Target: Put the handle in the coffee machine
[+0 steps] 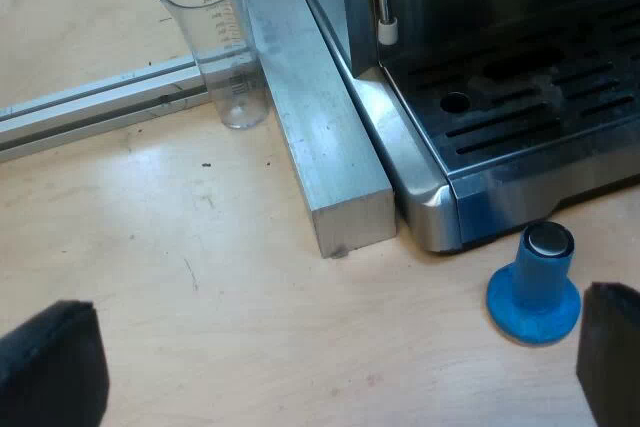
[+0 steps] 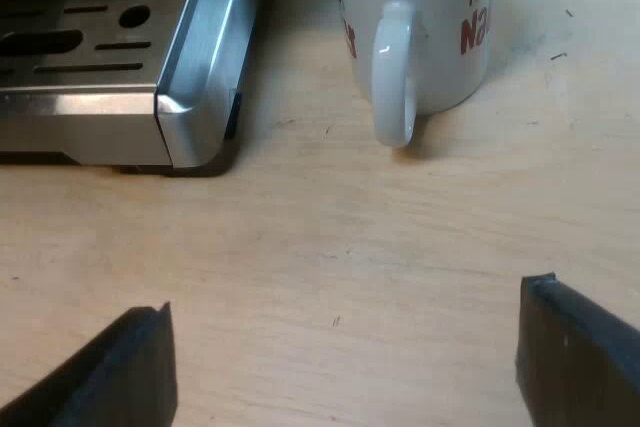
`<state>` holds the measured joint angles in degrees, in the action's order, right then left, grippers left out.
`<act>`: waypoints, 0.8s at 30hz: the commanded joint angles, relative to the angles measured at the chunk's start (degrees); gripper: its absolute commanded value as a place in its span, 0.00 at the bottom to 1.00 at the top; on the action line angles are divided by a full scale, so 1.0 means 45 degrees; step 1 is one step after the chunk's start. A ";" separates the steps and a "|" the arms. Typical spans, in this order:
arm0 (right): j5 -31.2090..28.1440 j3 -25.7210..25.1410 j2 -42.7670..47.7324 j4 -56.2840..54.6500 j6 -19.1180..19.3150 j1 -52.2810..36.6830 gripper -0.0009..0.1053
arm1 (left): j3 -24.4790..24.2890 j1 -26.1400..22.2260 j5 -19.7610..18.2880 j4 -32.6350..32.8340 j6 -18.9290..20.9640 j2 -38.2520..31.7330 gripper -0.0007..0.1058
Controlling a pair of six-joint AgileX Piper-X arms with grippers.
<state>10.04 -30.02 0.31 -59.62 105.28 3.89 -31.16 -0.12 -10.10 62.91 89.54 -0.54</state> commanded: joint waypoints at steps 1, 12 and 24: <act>0.0139 -0.0070 0.0577 0.0059 -0.0025 -0.0086 0.68 | -0.0035 -0.0020 0.0014 -0.0091 0.0137 -0.0675 0.92; 0.0116 -0.0070 0.0577 0.0059 -0.0025 -0.0086 0.68 | -0.0035 -0.0020 0.0014 -0.0091 0.0137 -0.0675 0.92; 0.0116 -0.0070 0.0577 0.0059 -0.0025 -0.0086 0.68 | -0.0012 -0.0020 0.0014 -0.0131 0.0137 -0.1214 0.92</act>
<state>10.04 -30.02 0.31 -59.62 104.97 3.89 -31.16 -0.12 -10.10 62.81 89.54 -0.54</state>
